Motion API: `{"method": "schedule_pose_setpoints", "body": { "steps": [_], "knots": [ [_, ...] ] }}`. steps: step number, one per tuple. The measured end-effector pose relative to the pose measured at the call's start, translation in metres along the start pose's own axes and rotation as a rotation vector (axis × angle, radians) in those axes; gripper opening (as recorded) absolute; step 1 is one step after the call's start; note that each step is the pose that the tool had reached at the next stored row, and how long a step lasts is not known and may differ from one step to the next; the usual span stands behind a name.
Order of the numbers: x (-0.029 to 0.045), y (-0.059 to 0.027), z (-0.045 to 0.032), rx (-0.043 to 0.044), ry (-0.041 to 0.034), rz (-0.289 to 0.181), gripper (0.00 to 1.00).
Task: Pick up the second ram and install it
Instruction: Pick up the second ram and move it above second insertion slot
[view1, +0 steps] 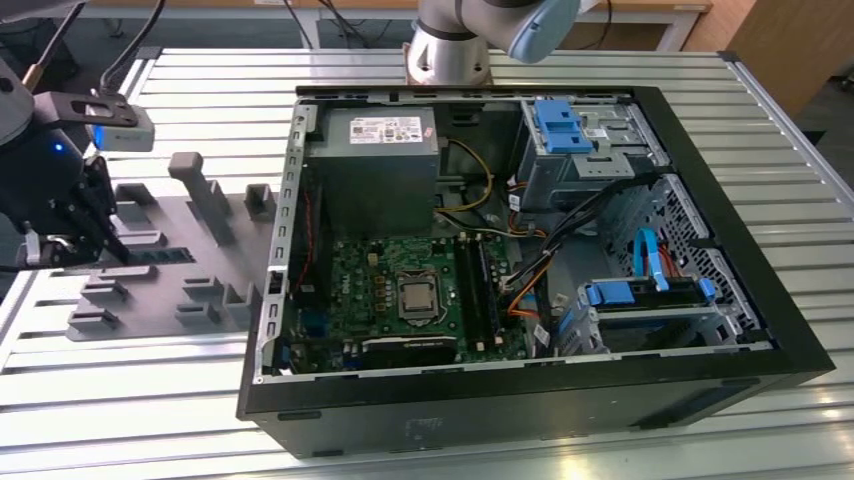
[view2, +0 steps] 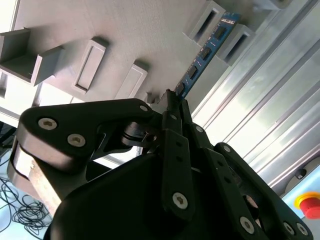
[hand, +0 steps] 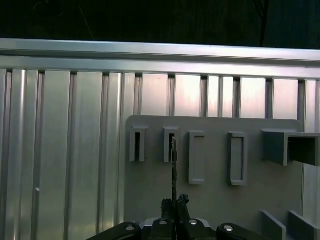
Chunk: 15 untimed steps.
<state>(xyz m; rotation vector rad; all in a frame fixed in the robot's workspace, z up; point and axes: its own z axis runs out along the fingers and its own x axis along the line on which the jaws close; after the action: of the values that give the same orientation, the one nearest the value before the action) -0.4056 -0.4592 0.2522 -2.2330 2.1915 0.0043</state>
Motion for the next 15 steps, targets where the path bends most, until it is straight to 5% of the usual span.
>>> {"method": "schedule_pose_setpoints", "body": {
  "steps": [15],
  "knots": [
    [-0.0001, 0.0, -0.0053, 0.0, 0.0, 0.0, 0.14]
  ]
}}
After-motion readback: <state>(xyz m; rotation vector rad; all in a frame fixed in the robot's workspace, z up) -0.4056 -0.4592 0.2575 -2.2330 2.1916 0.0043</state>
